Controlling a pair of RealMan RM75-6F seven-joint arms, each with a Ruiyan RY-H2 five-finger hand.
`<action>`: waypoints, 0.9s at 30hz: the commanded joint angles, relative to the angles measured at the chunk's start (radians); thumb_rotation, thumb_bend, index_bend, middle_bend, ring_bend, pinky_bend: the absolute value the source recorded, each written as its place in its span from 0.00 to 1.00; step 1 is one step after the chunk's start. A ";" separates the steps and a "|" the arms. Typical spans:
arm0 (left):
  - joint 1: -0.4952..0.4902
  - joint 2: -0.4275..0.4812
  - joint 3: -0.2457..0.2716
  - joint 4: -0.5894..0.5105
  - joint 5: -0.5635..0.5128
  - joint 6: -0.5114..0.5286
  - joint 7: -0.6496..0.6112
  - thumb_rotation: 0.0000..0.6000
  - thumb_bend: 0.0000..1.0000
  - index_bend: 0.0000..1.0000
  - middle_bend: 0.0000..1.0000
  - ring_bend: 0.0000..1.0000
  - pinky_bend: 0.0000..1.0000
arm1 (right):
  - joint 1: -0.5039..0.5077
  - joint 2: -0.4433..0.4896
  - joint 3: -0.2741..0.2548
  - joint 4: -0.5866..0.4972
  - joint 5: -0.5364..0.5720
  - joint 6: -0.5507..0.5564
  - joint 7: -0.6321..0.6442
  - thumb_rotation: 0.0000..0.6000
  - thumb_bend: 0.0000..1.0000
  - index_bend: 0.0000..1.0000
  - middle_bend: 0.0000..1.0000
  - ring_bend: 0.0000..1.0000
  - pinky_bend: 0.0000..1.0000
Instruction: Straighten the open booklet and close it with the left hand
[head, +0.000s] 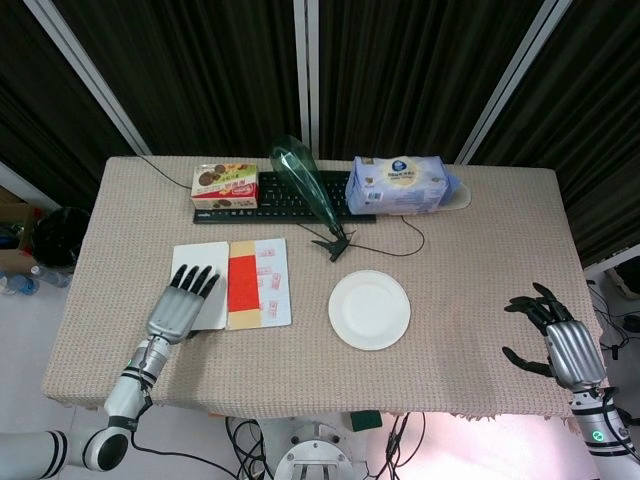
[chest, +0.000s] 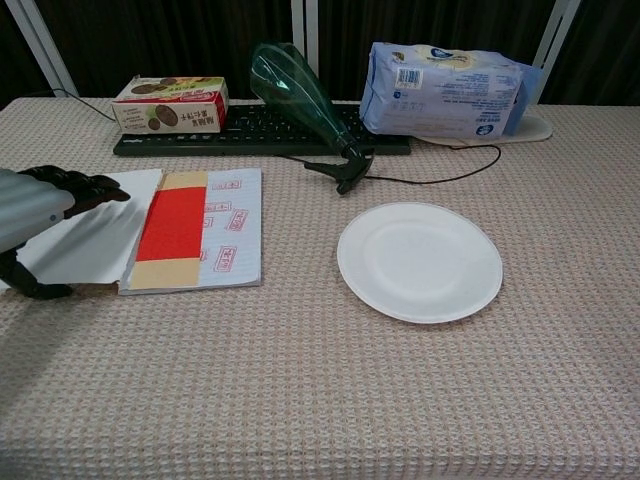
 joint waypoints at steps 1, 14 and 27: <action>0.029 -0.019 -0.004 0.038 0.059 0.063 -0.009 1.00 0.16 0.04 0.00 0.00 0.04 | 0.000 0.001 -0.001 -0.002 -0.002 0.002 -0.001 1.00 0.15 0.34 0.25 0.06 0.22; 0.063 -0.071 -0.034 0.128 0.282 0.197 -0.164 1.00 0.15 0.04 0.00 0.00 0.04 | -0.003 0.004 -0.003 -0.014 -0.012 0.013 -0.013 1.00 0.15 0.34 0.25 0.06 0.22; -0.032 -0.123 -0.129 0.092 0.382 0.144 -0.161 1.00 0.14 0.04 0.00 0.00 0.04 | -0.020 0.010 -0.006 -0.015 -0.012 0.040 -0.009 1.00 0.15 0.34 0.25 0.06 0.22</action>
